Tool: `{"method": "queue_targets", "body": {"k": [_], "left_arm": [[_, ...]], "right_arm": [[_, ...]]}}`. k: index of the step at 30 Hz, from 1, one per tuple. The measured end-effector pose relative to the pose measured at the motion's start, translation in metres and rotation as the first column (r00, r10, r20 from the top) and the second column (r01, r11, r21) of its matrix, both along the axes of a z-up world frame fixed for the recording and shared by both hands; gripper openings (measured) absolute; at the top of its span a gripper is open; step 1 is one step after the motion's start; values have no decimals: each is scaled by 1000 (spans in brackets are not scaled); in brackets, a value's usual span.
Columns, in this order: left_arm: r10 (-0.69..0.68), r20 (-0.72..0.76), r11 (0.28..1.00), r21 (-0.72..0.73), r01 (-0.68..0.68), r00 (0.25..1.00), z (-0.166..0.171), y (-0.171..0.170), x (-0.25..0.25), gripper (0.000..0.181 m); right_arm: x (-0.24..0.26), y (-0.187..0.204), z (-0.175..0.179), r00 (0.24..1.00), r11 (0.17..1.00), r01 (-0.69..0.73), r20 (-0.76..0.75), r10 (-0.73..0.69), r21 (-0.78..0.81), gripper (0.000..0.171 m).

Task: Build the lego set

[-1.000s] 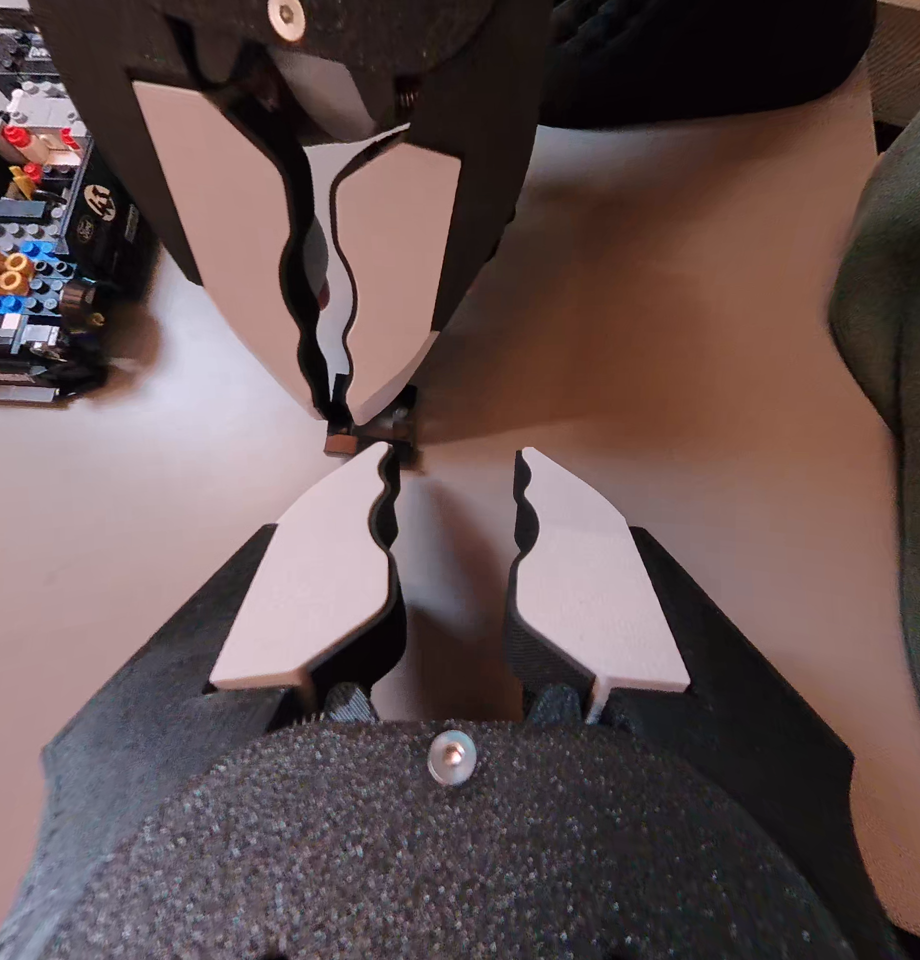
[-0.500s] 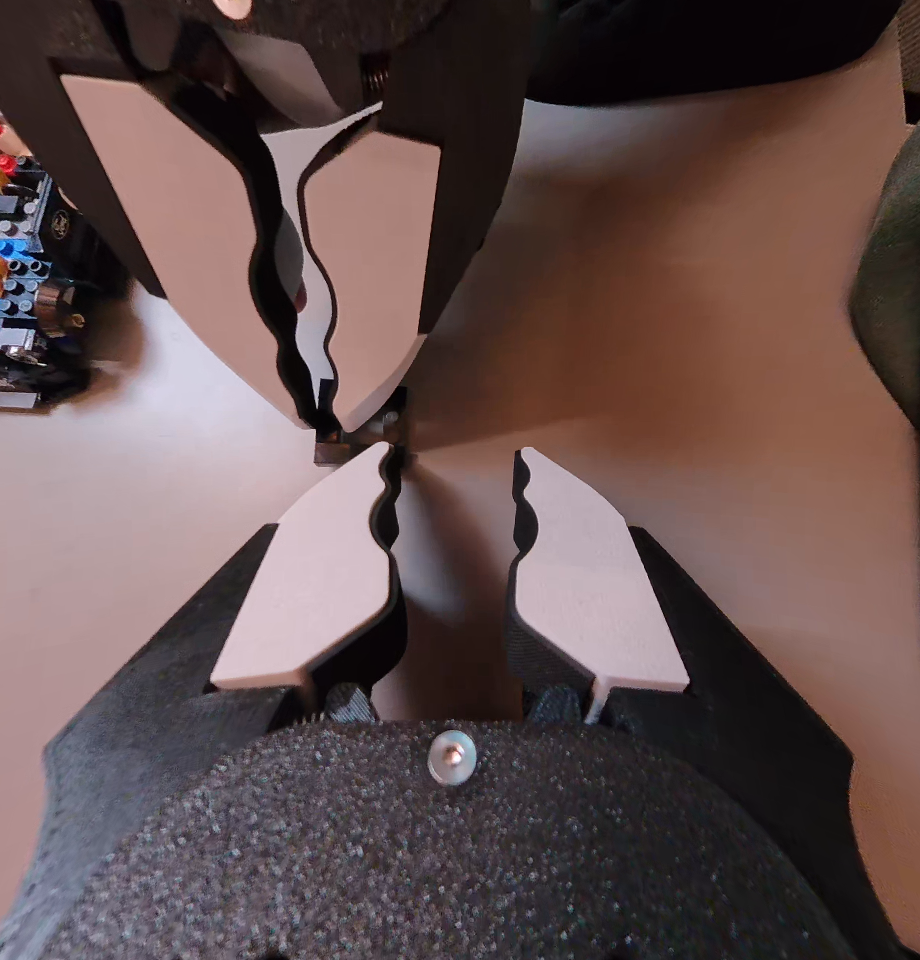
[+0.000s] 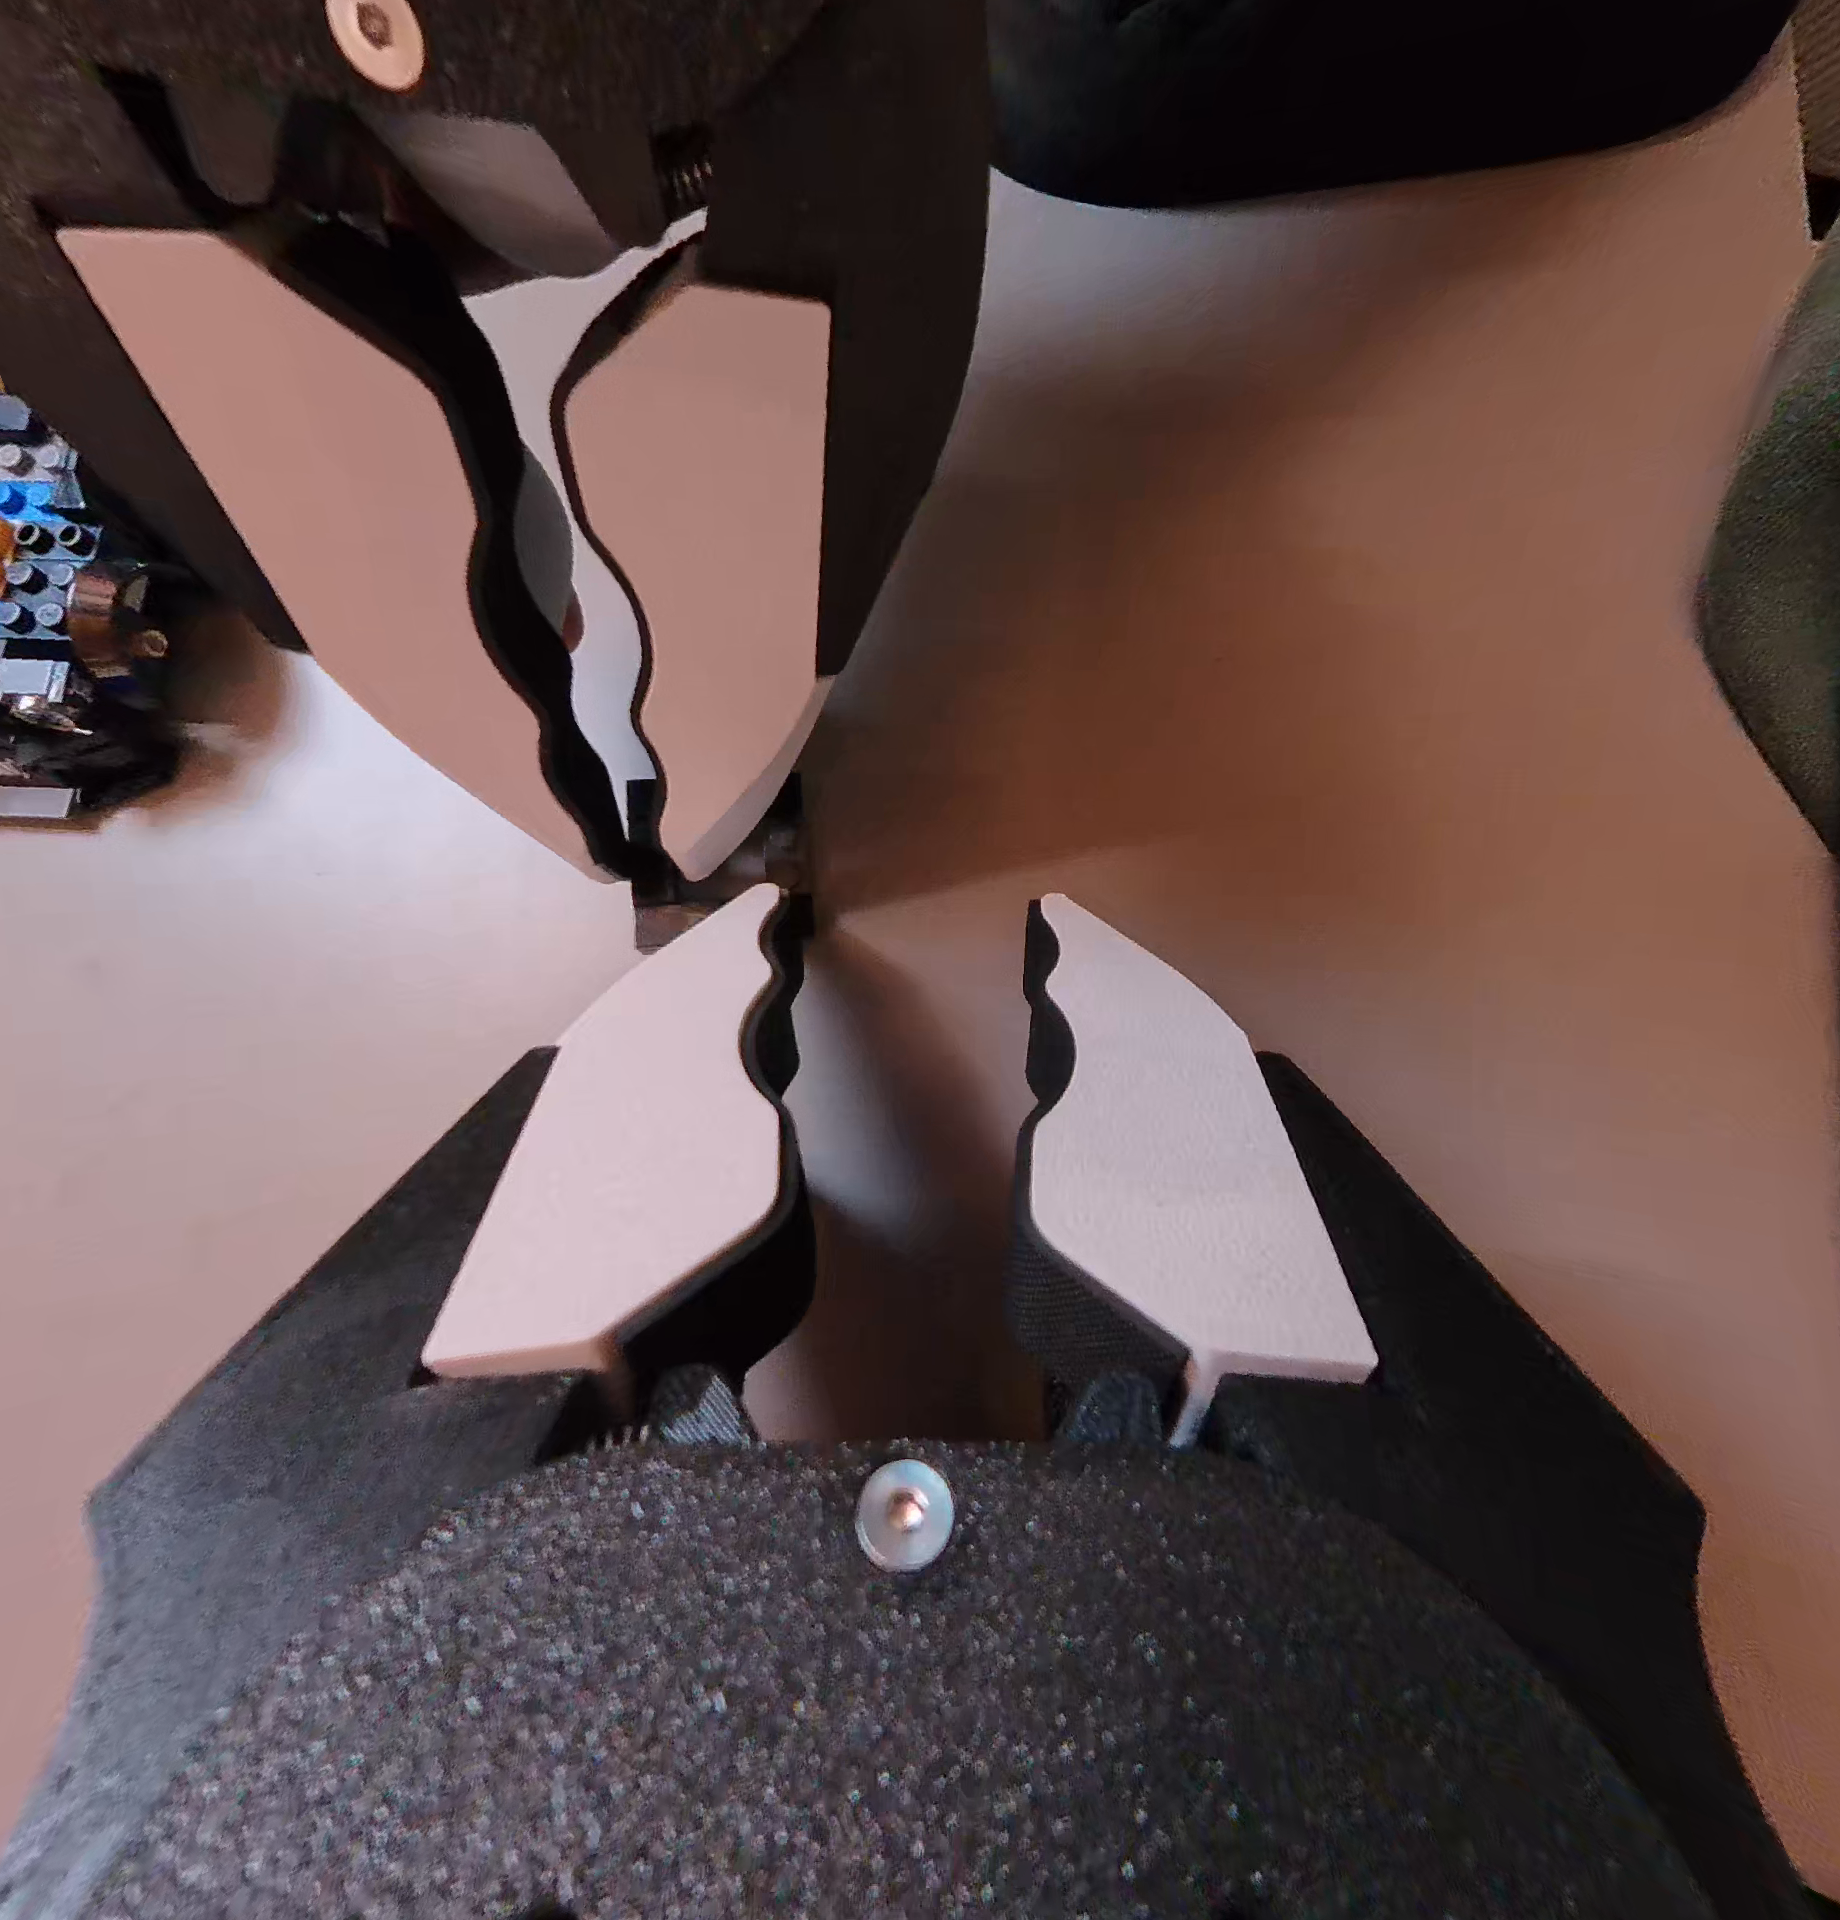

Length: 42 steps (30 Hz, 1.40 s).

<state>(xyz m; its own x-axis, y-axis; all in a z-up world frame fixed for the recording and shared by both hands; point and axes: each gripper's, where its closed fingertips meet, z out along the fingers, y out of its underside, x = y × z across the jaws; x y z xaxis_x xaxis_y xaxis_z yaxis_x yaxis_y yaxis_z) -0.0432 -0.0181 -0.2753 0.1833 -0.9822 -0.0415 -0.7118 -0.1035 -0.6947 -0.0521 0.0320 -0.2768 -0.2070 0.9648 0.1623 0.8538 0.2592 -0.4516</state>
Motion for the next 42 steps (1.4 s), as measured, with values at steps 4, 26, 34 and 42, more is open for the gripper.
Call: {"method": "queue_targets", "body": {"k": [4, 26, 34, 42], "left_arm": [[-5, 14, 1000, 9, 5, 1000, 2, 0, 1, 41], [29, 20, 1000, 4, -29, 999, 3, 5, -1, 35], [44, 34, 999, 22, -45, 998, 5, 11, -1, 36], [71, 8, 996, 46, -71, 997, 2, 18, -6, 38]], "right_arm": [[0, -1, -1, 1000, 1000, 7, -5, -7, -4, 9], [4, 1, 1, 993, 993, 88, -73, -94, -83, 11], [4, 5, 0, 991, 991, 103, -74, -110, -86, 10], [5, 10, -4, 987, 985, 149, -49, -153, -82, 10]]}}
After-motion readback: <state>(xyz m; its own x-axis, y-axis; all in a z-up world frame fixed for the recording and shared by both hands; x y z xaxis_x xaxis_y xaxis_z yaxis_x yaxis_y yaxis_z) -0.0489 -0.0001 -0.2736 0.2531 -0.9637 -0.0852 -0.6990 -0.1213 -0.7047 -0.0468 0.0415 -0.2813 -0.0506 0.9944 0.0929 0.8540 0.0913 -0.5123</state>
